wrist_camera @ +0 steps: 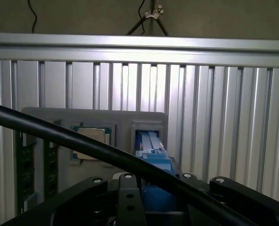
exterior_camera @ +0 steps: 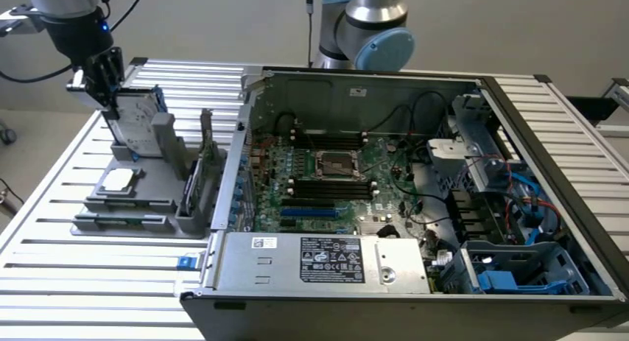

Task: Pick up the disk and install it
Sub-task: 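Pick up the disk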

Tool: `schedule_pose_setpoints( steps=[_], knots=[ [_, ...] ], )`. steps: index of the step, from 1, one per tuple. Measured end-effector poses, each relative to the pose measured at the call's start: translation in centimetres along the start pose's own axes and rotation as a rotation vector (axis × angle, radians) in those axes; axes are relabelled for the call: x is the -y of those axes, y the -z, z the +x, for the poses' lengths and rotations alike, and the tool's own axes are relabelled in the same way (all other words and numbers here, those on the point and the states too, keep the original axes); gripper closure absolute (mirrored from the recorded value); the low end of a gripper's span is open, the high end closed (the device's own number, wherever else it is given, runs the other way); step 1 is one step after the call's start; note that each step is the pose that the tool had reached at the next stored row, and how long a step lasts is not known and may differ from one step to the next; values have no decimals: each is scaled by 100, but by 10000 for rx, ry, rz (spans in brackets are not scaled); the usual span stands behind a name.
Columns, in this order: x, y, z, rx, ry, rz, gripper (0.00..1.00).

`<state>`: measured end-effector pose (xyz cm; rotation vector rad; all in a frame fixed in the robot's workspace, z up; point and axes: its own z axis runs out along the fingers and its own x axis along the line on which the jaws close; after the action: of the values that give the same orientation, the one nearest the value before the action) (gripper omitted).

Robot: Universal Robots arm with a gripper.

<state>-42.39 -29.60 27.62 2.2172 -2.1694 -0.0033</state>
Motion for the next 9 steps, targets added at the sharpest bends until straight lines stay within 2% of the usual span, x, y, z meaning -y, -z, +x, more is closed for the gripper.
schedule_pose_setpoints(
  steps=[9],
  knots=[
    [0,-1,23,2,-61,0,67]
  ],
)
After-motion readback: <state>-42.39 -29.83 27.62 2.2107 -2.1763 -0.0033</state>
